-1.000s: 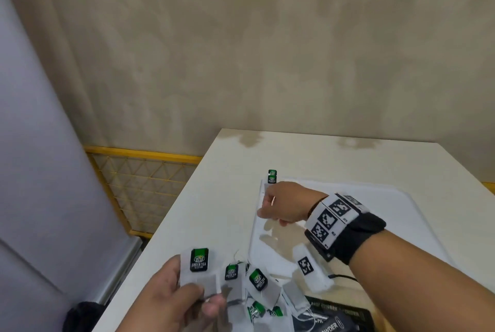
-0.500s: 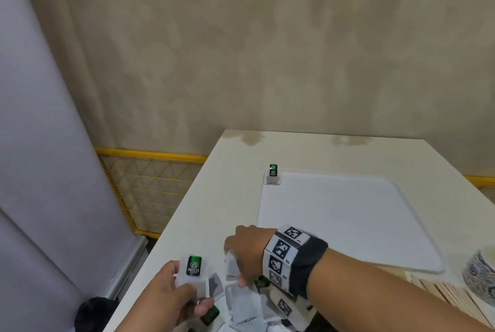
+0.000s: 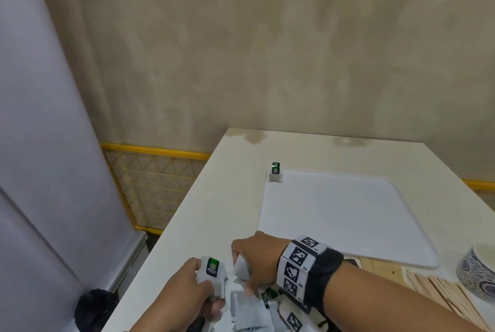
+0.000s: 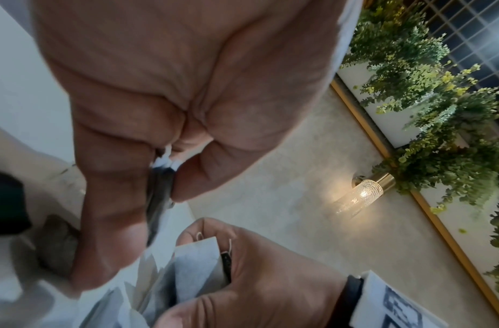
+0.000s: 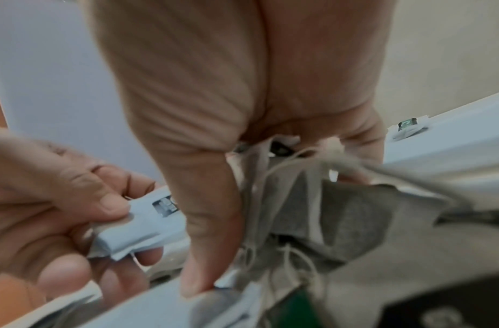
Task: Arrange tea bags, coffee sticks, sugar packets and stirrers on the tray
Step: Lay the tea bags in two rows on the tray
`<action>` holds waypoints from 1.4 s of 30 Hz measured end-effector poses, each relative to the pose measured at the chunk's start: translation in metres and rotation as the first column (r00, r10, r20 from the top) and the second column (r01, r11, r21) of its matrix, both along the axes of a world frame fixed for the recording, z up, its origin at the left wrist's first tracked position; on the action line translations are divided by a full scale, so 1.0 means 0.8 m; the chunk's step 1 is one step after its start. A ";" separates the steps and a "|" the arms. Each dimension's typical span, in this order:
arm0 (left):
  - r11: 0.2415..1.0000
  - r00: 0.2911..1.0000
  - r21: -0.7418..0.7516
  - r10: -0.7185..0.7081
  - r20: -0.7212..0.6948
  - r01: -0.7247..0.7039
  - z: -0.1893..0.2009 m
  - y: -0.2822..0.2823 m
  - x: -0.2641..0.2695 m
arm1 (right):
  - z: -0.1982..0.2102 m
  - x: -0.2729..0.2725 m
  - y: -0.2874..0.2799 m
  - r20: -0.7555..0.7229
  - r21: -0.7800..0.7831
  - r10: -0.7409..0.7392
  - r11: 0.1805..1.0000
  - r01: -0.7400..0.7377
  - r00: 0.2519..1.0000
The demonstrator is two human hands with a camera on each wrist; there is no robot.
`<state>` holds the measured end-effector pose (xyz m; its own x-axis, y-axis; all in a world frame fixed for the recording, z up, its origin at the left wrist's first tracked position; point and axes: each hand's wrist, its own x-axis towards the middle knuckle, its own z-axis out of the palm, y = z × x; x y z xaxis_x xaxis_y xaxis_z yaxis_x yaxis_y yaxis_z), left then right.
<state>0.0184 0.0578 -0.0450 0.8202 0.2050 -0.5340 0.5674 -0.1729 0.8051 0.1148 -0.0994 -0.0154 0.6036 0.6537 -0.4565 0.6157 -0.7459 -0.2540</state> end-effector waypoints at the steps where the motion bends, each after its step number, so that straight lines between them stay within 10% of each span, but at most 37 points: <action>1: 1.000 1.000 0.002 -0.003 0.014 0.003 -0.001 -0.001 0.000 | 0.001 -0.002 -0.003 -0.003 0.021 -0.005 1.000 0.005 1.000; 7: 0.995 0.995 0.098 -0.019 0.102 0.009 0.002 -0.011 0.003 | 0.017 -0.003 -0.024 -0.142 0.224 -0.096 0.967 0.126 0.985; 12: 0.991 0.992 -0.131 0.013 0.125 0.004 0.009 -0.022 0.009 | 0.050 -0.010 -0.036 -0.346 0.424 -0.085 0.874 0.236 0.934; 18: 0.761 0.981 -0.620 -0.118 0.154 0.189 0.034 -0.035 0.009 | 0.055 -0.019 -0.035 -0.333 0.490 -0.015 0.852 0.186 0.943; 23: 0.659 0.983 -0.730 -0.111 0.147 0.184 0.035 -0.039 0.012 | 0.040 -0.021 -0.034 -0.232 0.472 -0.006 0.874 0.118 0.973; 35: 0.850 0.980 -0.526 0.085 0.182 0.024 0.028 -0.042 0.011 | 0.024 -0.011 -0.053 -0.398 0.515 -0.092 0.801 0.305 0.913; 42: 0.868 0.933 -0.478 0.051 0.357 0.135 0.041 -0.032 0.003 | 0.017 -0.001 -0.063 -0.471 0.682 -0.194 0.539 0.495 0.860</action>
